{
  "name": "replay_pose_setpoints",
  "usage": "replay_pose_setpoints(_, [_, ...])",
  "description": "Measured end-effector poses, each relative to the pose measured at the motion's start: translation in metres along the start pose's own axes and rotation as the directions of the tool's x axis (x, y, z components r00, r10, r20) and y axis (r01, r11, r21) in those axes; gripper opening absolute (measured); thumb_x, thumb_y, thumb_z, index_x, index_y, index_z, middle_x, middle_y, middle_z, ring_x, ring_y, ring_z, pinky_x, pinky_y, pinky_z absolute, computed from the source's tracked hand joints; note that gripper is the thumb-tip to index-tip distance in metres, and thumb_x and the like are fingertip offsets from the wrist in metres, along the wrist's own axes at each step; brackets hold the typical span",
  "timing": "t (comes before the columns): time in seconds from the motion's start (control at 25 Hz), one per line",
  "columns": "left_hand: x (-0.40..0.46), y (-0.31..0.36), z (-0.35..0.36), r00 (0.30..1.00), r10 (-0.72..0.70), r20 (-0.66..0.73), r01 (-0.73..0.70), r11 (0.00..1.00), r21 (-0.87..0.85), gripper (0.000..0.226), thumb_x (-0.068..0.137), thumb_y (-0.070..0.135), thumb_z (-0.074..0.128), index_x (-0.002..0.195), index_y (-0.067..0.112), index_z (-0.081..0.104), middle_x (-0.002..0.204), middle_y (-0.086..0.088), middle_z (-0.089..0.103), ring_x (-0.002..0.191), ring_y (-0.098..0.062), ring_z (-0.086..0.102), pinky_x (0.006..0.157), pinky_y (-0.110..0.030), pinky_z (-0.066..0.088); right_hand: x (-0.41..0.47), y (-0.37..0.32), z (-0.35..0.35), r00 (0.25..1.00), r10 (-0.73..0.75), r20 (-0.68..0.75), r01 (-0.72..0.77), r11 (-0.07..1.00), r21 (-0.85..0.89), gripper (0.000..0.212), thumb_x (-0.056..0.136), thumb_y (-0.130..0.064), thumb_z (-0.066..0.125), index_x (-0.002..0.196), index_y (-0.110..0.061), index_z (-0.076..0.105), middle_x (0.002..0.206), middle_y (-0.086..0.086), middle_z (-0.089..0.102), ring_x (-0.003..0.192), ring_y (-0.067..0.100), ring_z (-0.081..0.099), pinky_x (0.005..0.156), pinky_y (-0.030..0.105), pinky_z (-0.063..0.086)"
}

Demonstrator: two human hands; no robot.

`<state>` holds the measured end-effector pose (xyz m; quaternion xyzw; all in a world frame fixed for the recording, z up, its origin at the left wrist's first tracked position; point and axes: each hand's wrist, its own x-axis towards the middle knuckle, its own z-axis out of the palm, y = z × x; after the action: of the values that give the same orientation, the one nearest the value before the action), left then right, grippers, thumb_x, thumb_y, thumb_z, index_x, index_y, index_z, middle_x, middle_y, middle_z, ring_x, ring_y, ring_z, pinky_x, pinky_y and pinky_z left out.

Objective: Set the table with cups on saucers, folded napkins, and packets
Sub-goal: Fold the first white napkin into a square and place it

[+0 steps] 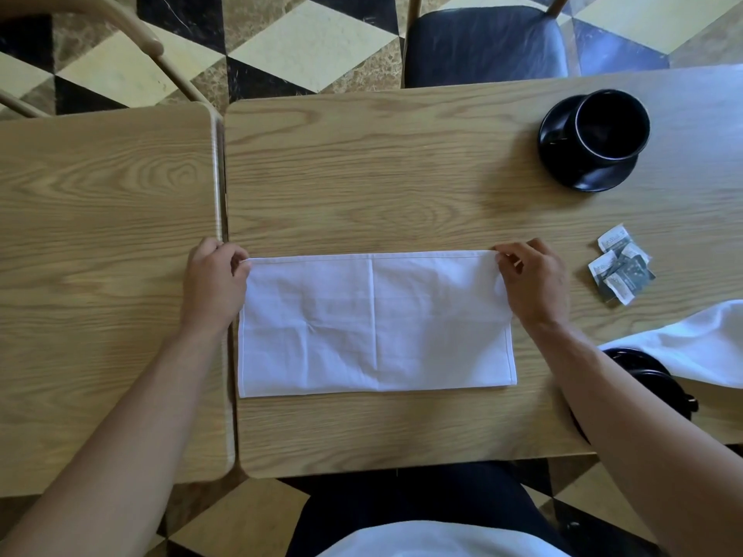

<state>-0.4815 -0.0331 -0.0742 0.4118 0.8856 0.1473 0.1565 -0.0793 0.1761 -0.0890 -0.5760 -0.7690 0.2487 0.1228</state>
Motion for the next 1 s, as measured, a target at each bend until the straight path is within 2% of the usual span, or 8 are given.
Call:
replay_pose_setpoints(0.12, [0.009, -0.001, -0.004, 0.998, -0.006, 0.061, 0.005, 1.000, 0.024, 0.005, 0.088, 0.007, 0.070, 0.085, 0.006, 0.067, 0.095, -0.011, 0.059, 0.096, -0.034, 0.056, 0.079, -0.034, 0.039, 0.006, 0.001, -0.002, 0.999, 0.040, 0.033, -0.039, 0.999, -0.020, 0.014, 0.089, -0.016, 0.069, 0.101, -0.017, 0.075, 0.096, 0.003, 0.065, 0.080, 0.017, 0.055, 0.071, 0.024, 0.035])
replay_pose_setpoints(0.32, [0.013, -0.002, -0.014, 0.993, 0.013, 0.118, -0.018, 0.999, 0.043, 0.005, 0.089, 0.012, 0.070, 0.085, 0.011, 0.067, 0.087, -0.004, 0.066, 0.086, -0.030, 0.060, 0.075, -0.034, 0.040, 0.015, 0.000, -0.010, 0.983, 0.090, 0.159, -0.087, 0.996, -0.023, 0.007, 0.086, -0.018, 0.069, 0.093, -0.017, 0.068, 0.095, -0.003, 0.059, 0.080, 0.016, 0.055, 0.073, 0.025, 0.036])
replay_pose_setpoints(0.44, [0.010, -0.004, -0.023, 0.988, -0.059, 0.145, 0.070, 0.995, -0.069, 0.006, 0.088, 0.017, 0.073, 0.085, 0.018, 0.069, 0.079, 0.002, 0.068, 0.078, -0.021, 0.062, 0.072, -0.029, 0.044, 0.013, -0.001, -0.018, 0.977, 0.134, 0.164, -0.146, 0.987, 0.066, 0.005, 0.087, -0.020, 0.070, 0.090, -0.021, 0.066, 0.084, -0.006, 0.064, 0.071, 0.009, 0.058, 0.065, 0.022, 0.040])
replay_pose_setpoints(0.56, [0.009, -0.004, -0.030, 0.981, -0.119, 0.155, 0.154, 0.959, -0.240, 0.012, 0.089, 0.014, 0.073, 0.100, 0.020, 0.074, 0.085, 0.003, 0.070, 0.079, -0.015, 0.063, 0.074, -0.021, 0.045, 0.013, -0.005, -0.026, 0.966, 0.204, 0.157, -0.236, 0.947, 0.219, 0.007, 0.086, -0.015, 0.072, 0.087, -0.019, 0.067, 0.076, -0.006, 0.069, 0.060, -0.005, 0.060, 0.053, 0.006, 0.040])
replay_pose_setpoints(0.64, [0.010, -0.003, -0.032, 0.987, -0.100, 0.129, 0.130, 0.957, -0.258, 0.018, 0.091, 0.013, 0.071, 0.108, 0.014, 0.076, 0.090, 0.000, 0.071, 0.082, -0.016, 0.062, 0.080, -0.023, 0.044, 0.015, -0.008, -0.030, 0.957, 0.244, 0.154, -0.276, 0.929, 0.248, 0.005, 0.086, -0.019, 0.073, 0.089, -0.021, 0.070, 0.078, -0.004, 0.072, 0.064, 0.000, 0.063, 0.057, 0.008, 0.043])
replay_pose_setpoints(0.72, [0.012, -0.001, -0.034, 0.993, -0.069, 0.095, 0.088, 0.973, -0.213, 0.013, 0.091, 0.012, 0.070, 0.101, 0.010, 0.077, 0.093, -0.003, 0.072, 0.084, -0.018, 0.063, 0.081, -0.028, 0.046, 0.021, -0.012, -0.031, 0.952, 0.261, 0.157, -0.293, 0.926, 0.237, 0.003, 0.087, -0.025, 0.073, 0.089, -0.025, 0.071, 0.079, -0.006, 0.073, 0.067, 0.007, 0.066, 0.060, 0.010, 0.044])
replay_pose_setpoints(0.88, [0.019, 0.000, -0.029, 0.984, -0.139, 0.110, 0.150, 0.984, -0.099, 0.011, 0.090, 0.010, 0.065, 0.092, 0.011, 0.076, 0.092, -0.006, 0.074, 0.085, -0.022, 0.063, 0.078, -0.031, 0.046, 0.046, -0.025, -0.019, 0.960, 0.215, 0.180, -0.251, 0.945, 0.210, 0.003, 0.090, -0.026, 0.071, 0.092, -0.025, 0.069, 0.080, -0.007, 0.070, 0.058, -0.003, 0.060, 0.049, 0.003, 0.037])
replay_pose_setpoints(1.0, [0.021, -0.002, -0.022, 0.979, -0.178, 0.105, 0.179, 0.984, -0.005, 0.014, 0.090, 0.009, 0.062, 0.092, 0.008, 0.076, 0.094, -0.011, 0.075, 0.089, -0.030, 0.065, 0.078, -0.034, 0.048, 0.068, -0.033, -0.006, 0.982, 0.073, 0.175, -0.085, 0.994, 0.064, 0.008, 0.090, -0.025, 0.069, 0.094, -0.020, 0.071, 0.082, -0.002, 0.068, 0.073, 0.015, 0.059, 0.059, 0.013, 0.041])
